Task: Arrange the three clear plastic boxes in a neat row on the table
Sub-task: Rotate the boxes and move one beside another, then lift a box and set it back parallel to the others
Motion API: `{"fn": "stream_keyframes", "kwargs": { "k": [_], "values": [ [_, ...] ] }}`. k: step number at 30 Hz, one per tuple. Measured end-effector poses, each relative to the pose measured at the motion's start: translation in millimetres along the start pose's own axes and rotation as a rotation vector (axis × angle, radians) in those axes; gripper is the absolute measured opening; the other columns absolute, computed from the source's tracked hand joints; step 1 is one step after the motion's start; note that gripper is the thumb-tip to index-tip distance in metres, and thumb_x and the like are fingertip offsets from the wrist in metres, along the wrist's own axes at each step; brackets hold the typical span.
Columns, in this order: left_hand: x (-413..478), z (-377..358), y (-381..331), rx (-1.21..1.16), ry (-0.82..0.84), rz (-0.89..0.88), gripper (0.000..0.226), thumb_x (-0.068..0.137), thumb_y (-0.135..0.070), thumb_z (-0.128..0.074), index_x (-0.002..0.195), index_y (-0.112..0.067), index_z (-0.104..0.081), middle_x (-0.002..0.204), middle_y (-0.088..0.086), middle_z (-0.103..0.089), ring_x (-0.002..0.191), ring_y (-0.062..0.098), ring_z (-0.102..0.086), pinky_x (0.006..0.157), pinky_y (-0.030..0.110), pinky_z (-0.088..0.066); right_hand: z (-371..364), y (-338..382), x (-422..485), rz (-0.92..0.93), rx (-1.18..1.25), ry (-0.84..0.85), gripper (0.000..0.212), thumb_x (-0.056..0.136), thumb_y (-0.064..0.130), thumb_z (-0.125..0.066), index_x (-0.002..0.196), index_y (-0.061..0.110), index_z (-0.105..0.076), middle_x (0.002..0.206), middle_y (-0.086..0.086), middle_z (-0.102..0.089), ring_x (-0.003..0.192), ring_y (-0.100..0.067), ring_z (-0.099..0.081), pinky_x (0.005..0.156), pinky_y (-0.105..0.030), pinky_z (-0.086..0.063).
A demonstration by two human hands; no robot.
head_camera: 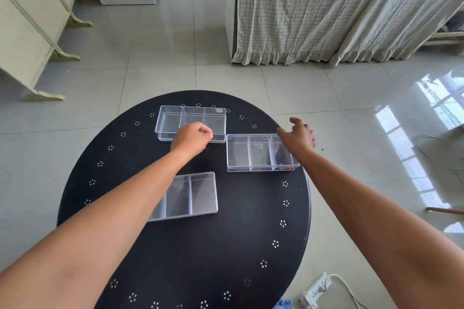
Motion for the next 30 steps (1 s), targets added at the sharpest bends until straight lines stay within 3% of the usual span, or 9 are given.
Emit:
{"fn": "stream_keyframes", "kwargs": {
  "k": [3, 5, 8, 10, 16, 20, 24, 27, 30],
  "values": [
    [16, 40, 25, 0.014, -0.168, -0.013, 0.026, 0.084, -0.032, -0.066, 0.11, -0.031, -0.063, 0.101, -0.001, -0.066, 0.097, 0.022, -0.065, 0.078, 0.033, -0.049, -22, 47, -9, 0.224, -0.048, 0.128, 0.08, 0.081, 0.05, -0.07, 0.15, 0.028, -0.036, 0.147, -0.008, -0.046, 0.137, -0.029, -0.04, 0.115, -0.045, -0.028],
    [28, 59, 48, 0.069, -0.212, 0.02, 0.062, 0.076, -0.033, -0.077, 0.132, -0.026, -0.052, 0.121, 0.008, -0.059, 0.115, 0.03, -0.057, 0.092, 0.043, -0.049, -46, 76, -19, 0.343, -0.147, 0.266, 0.1, 0.075, 0.055, -0.076, 0.156, 0.029, -0.023, 0.154, -0.008, -0.037, 0.142, -0.032, -0.035, 0.118, -0.049, -0.025],
    [41, 68, 83, 0.136, -0.127, 0.127, 0.115, 0.064, -0.037, -0.088, 0.155, -0.021, -0.019, 0.153, 0.017, -0.033, 0.142, 0.035, -0.034, 0.112, 0.049, -0.036, -84, 107, -27, 0.473, -0.283, 0.412, 0.125, 0.067, 0.057, -0.083, 0.16, 0.031, -0.003, 0.162, -0.009, -0.021, 0.15, -0.031, -0.024, 0.12, -0.053, -0.014],
    [46, 64, 103, 0.049, -0.051, 0.191, 0.128, 0.063, -0.033, -0.09, 0.158, -0.023, -0.004, 0.162, 0.016, -0.02, 0.149, 0.033, -0.023, 0.118, 0.049, -0.029, -106, 122, -24, 0.515, -0.332, 0.47, 0.132, 0.065, 0.055, -0.085, 0.159, 0.031, 0.004, 0.165, -0.008, -0.013, 0.152, -0.03, -0.019, 0.12, -0.055, -0.009],
    [49, 38, 132, -0.294, 0.109, 0.297, 0.125, 0.074, -0.021, -0.083, 0.156, -0.033, 0.011, 0.164, 0.006, -0.024, 0.149, 0.026, -0.029, 0.12, 0.043, -0.024, -150, 141, -4, 0.539, -0.463, 0.542, 0.132, 0.067, 0.045, -0.086, 0.158, 0.034, 0.008, 0.167, -0.007, -0.003, 0.151, -0.034, -0.022, 0.121, -0.057, -0.009],
    [52, 32, 136, -0.443, 0.092, 0.289, 0.119, 0.076, -0.021, -0.08, 0.156, -0.034, 0.007, 0.161, 0.002, -0.033, 0.146, 0.021, -0.034, 0.118, 0.039, -0.023, -160, 146, 7, 0.547, -0.4, 0.541, 0.122, 0.063, 0.042, -0.084, 0.157, 0.039, -0.006, 0.16, 0.0, -0.018, 0.133, -0.034, -0.047, 0.111, -0.051, -0.039],
    [52, 50, 135, -0.568, 0.012, 0.259, 0.104, 0.083, -0.012, -0.072, 0.159, -0.027, -0.002, 0.161, 0.007, -0.032, 0.147, 0.019, -0.034, 0.113, 0.033, -0.028, -161, 164, 8, 0.558, -0.227, 0.593, 0.104, 0.071, 0.034, -0.083, 0.154, 0.035, -0.021, 0.148, -0.002, -0.03, 0.122, -0.027, -0.05, 0.105, -0.042, -0.044],
    [54, 73, 141, -0.59, -0.062, 0.229, 0.097, 0.082, -0.008, -0.071, 0.158, -0.027, -0.013, 0.153, 0.005, -0.045, 0.136, 0.018, -0.045, 0.106, 0.031, -0.034, -154, 184, 11, 0.442, 0.061, 0.692, 0.08, 0.075, 0.033, -0.083, 0.145, 0.029, -0.043, 0.127, -0.003, -0.047, 0.111, -0.02, -0.052, 0.095, -0.033, -0.044],
    [55, 94, 139, -0.58, -0.118, 0.181, 0.091, 0.08, -0.004, -0.073, 0.155, -0.026, -0.026, 0.136, 0.002, -0.057, 0.125, 0.018, -0.056, 0.101, 0.03, -0.041, -144, 196, 13, 0.305, 0.268, 0.763, 0.041, 0.076, 0.043, -0.076, 0.113, 0.029, -0.067, 0.086, 0.003, -0.058, 0.075, -0.014, -0.055, 0.076, -0.033, -0.045]
  ]
}}
Point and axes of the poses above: each hand's wrist, its own x-axis towards the middle knuckle, its own z-axis out of the back of the hand, y = z × x, the point moved 8 cm from there along x, towards the middle knuckle
